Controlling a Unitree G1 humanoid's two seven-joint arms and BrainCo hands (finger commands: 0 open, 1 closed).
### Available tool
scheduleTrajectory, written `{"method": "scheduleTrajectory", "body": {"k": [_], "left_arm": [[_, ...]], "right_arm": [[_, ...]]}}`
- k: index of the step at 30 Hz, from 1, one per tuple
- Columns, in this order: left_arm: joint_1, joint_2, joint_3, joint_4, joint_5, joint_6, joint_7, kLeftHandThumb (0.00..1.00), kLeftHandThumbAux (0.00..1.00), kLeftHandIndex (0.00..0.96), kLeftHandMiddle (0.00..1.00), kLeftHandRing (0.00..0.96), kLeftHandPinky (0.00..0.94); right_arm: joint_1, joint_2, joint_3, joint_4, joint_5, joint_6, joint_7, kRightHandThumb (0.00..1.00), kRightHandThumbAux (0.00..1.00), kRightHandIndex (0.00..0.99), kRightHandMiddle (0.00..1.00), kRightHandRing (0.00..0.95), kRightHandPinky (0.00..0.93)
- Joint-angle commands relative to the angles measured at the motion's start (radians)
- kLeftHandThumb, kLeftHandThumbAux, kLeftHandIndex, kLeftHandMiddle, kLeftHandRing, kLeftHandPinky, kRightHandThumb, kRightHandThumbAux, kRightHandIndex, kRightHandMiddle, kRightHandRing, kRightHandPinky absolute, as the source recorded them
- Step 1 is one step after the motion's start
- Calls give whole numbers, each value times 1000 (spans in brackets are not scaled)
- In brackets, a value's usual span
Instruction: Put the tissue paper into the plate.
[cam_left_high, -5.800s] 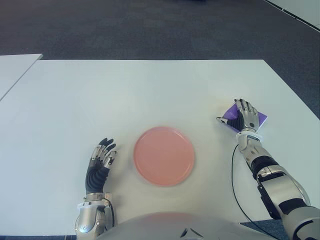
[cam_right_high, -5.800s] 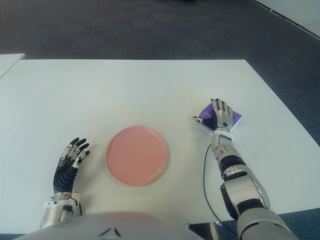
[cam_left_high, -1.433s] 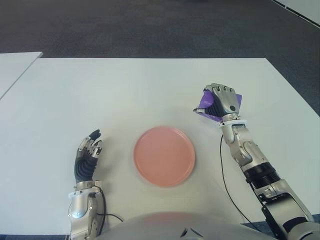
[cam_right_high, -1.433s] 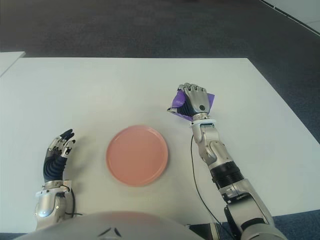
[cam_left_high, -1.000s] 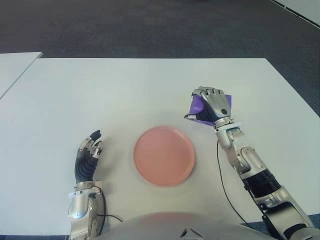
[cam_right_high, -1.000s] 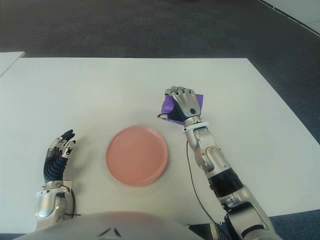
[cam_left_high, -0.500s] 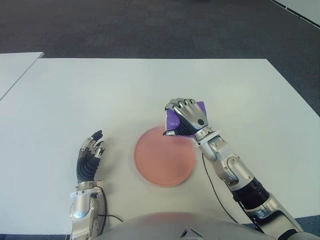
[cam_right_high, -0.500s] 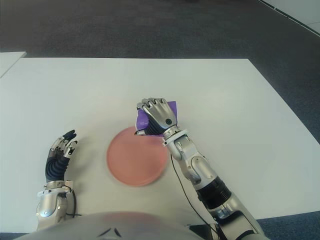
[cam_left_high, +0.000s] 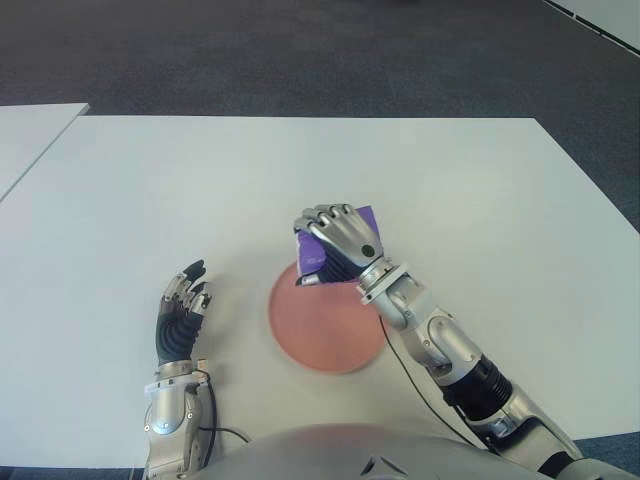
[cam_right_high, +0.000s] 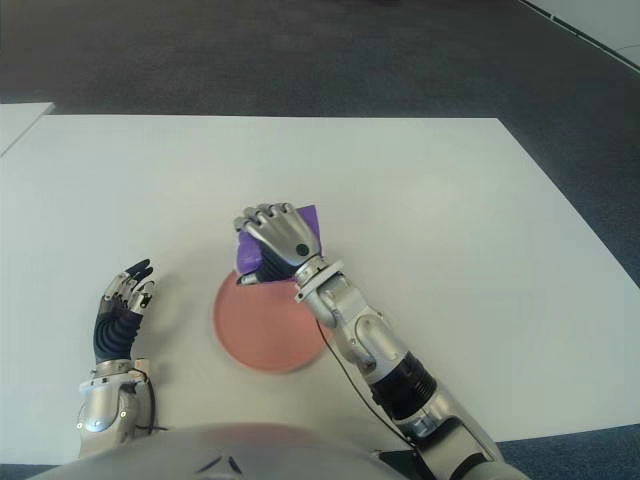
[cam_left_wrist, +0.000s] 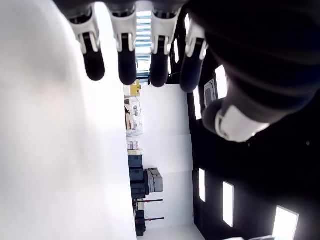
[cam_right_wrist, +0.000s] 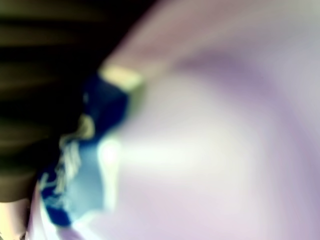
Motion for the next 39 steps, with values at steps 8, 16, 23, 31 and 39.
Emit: {"method": "scheduleTrajectory", "body": {"k": [8,16,23,31,39], "left_arm": [[35,-31,-38,46,25,69,20,267,621,234,175,168,196],[36,-35,-40,50,31,68,25,227,608,173,150,163,201],[41,-46,-45,40,30,59,35,220,606,171,153,170,205],[41,-47,-46,34,21,64,28,241,624,175,161,176,202],[38,-42,-48,31,22,75,24,255,631,187,167,175,196]], "right_arm": [[-32,20,44,21,-12,-62,67,860,669,418,551,828,839],[-16,27,42,18,14,-99,74,863,665,430,562,832,852],[15,16,44,32,6,-126,53,865,662,440,571,823,851],[36,7,40,43,-18,-152,-10,860,668,422,551,829,847],[46,-3,37,45,-35,-159,-66,858,671,413,545,846,848]]}}
